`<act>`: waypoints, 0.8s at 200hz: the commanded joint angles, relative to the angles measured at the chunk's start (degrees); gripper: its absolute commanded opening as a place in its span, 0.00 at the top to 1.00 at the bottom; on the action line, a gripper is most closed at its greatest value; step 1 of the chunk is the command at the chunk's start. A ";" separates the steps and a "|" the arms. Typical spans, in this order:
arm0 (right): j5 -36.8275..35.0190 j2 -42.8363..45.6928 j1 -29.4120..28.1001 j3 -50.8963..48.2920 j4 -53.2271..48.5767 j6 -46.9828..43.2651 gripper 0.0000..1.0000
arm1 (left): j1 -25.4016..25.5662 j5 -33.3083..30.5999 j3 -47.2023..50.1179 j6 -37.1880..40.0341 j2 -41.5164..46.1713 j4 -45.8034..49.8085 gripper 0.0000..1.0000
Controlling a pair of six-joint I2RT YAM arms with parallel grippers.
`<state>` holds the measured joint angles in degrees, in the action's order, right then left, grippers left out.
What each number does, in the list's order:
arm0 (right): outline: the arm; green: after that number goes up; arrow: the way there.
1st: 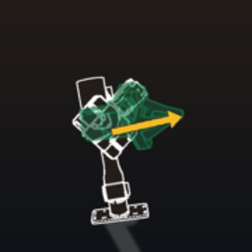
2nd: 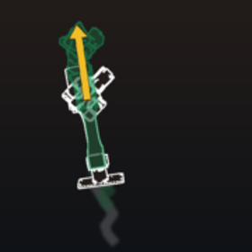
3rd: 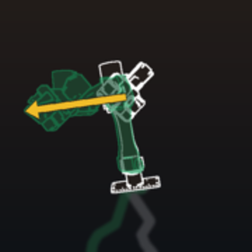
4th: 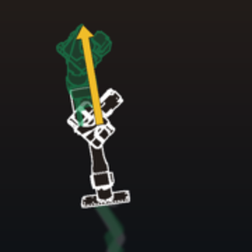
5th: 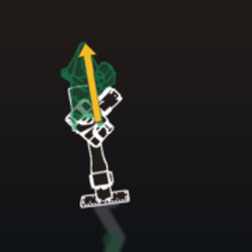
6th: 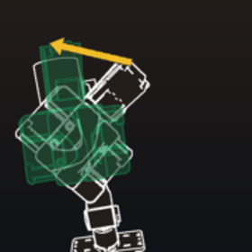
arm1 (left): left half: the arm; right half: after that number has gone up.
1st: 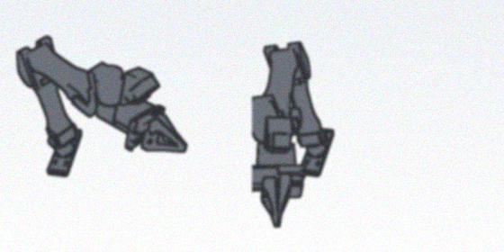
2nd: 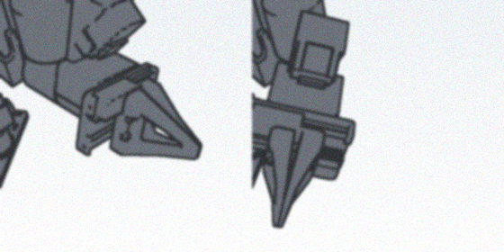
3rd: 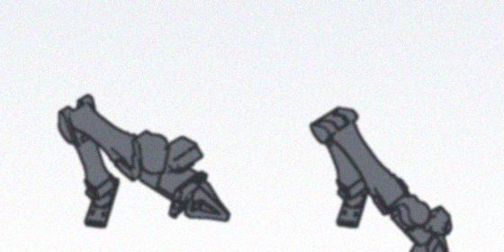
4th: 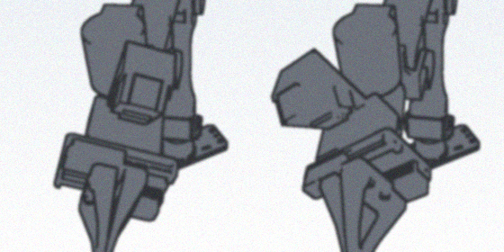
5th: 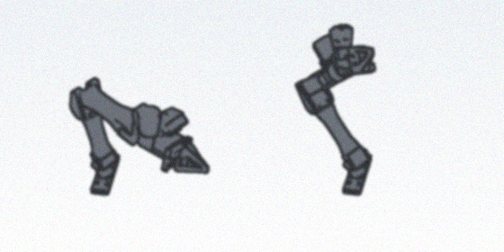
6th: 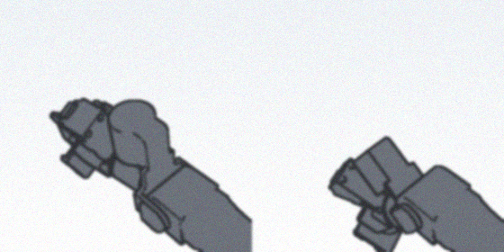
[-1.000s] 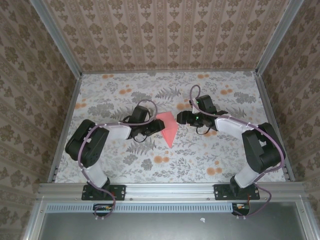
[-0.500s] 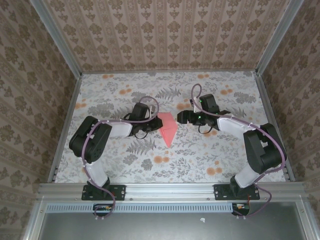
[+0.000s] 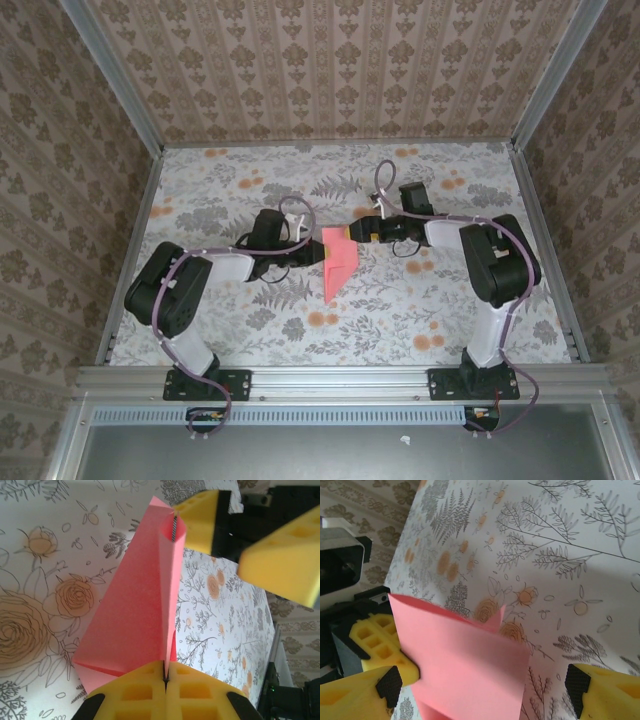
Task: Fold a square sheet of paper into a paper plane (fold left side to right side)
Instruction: Fold the wing for the fifth time at the center of the table.
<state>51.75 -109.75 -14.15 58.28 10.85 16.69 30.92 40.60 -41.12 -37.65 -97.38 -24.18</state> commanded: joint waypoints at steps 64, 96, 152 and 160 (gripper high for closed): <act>6.41 -2.65 -0.28 -0.18 2.95 -1.66 0.39 | -0.51 2.41 0.38 -0.32 -2.18 -5.21 1.00; 5.63 -0.63 -0.03 -1.35 0.49 -3.73 0.53 | -0.51 2.31 0.09 -0.25 -3.64 -5.43 1.00; 1.95 3.29 0.49 -1.57 -4.68 -5.03 0.97 | -0.51 1.94 -1.27 1.79 -6.20 -3.26 0.92; 0.74 3.60 0.44 -0.80 -7.02 -4.80 1.00 | -0.51 1.67 -1.58 2.68 -5.81 -2.02 0.78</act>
<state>54.81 -108.92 -13.87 56.51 9.41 13.04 30.92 42.06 -40.69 -37.52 -102.98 -27.83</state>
